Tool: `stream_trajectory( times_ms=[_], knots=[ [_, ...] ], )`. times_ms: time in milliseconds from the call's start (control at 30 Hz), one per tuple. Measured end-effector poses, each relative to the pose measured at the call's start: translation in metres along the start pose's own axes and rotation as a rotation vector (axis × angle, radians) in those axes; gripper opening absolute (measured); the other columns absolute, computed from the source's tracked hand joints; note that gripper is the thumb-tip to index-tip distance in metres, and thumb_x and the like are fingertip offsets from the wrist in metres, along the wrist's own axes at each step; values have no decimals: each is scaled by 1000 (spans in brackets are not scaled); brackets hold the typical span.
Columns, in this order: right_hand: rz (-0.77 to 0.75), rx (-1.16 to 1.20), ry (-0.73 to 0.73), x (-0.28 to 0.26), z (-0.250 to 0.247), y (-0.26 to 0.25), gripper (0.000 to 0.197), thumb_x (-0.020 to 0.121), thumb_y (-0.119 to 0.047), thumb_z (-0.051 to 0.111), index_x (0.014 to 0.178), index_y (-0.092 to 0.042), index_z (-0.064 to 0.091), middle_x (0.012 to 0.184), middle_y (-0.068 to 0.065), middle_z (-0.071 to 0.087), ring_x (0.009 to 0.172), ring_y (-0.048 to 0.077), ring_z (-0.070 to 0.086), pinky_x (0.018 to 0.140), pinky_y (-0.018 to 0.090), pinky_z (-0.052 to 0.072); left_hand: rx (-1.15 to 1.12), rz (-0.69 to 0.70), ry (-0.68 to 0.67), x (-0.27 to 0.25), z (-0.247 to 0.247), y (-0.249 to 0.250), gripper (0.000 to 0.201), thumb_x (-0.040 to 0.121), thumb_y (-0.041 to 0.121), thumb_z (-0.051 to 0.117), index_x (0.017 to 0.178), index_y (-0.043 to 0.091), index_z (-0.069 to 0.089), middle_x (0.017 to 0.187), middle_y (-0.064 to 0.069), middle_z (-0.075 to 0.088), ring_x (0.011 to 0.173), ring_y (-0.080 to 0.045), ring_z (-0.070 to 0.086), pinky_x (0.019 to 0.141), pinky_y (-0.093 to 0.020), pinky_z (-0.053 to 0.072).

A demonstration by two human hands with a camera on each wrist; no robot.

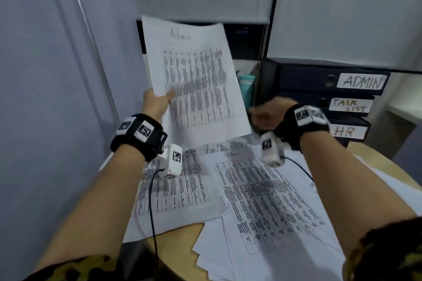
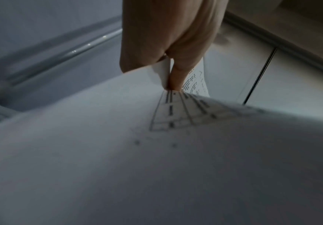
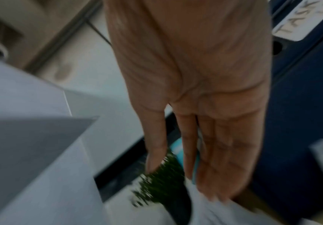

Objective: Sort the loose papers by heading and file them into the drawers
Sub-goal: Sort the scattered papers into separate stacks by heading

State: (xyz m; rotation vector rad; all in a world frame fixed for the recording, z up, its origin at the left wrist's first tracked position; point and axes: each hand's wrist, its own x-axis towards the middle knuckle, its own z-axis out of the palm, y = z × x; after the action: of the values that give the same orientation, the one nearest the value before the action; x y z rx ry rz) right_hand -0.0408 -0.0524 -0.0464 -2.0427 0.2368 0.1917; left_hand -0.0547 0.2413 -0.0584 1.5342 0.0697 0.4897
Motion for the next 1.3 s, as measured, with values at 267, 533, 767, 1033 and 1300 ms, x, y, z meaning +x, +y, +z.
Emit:
stream_trajectory(
  times_ms=[267, 533, 767, 1033, 1300],
  knots=[
    [177, -810, -38, -12, 25, 39, 88, 68, -45, 83, 138, -5, 48, 134, 10, 57, 118, 28, 57, 92, 32, 48, -249, -202, -30, -5, -12, -52, 69, 79, 30, 76, 136, 5, 47, 139, -9, 50, 132, -27, 42, 110, -42, 32],
    [147, -732, -10, 1, 18, 56, 57, 65, -41, 87, 108, -8, 70, 93, 4, 70, 85, 21, 65, 70, 27, 52, -634, -487, -133, 3, -27, -88, 25, 97, 26, 51, 110, 7, 59, 114, 4, 59, 90, -17, 63, 89, -30, 50],
    [-84, -525, -42, -8, 11, 55, 50, 74, -18, 82, 120, -26, 65, 97, -8, 65, 97, 15, 60, 83, 27, 46, -607, -512, -144, 6, -27, -93, 18, 95, 25, 53, 96, 9, 61, 82, -6, 67, 94, -23, 60, 100, -47, 44],
    [-70, -627, -28, -33, 2, 50, 20, 77, -29, 78, 92, -20, 69, 87, 0, 67, 84, 17, 62, 69, 26, 44, -676, -537, -159, 0, -24, -88, 21, 96, 22, 53, 110, 9, 62, 123, -11, 61, 101, -23, 64, 88, -40, 52],
    [-756, 148, 710, -73, -88, 17, 19, 71, -29, 83, 79, -17, 71, 62, -17, 66, 61, -5, 57, 60, 17, 45, -555, -534, -128, 3, -23, -95, 24, 94, 18, 57, 115, 8, 63, 127, -14, 61, 116, -29, 59, 95, -49, 48]
  ],
)
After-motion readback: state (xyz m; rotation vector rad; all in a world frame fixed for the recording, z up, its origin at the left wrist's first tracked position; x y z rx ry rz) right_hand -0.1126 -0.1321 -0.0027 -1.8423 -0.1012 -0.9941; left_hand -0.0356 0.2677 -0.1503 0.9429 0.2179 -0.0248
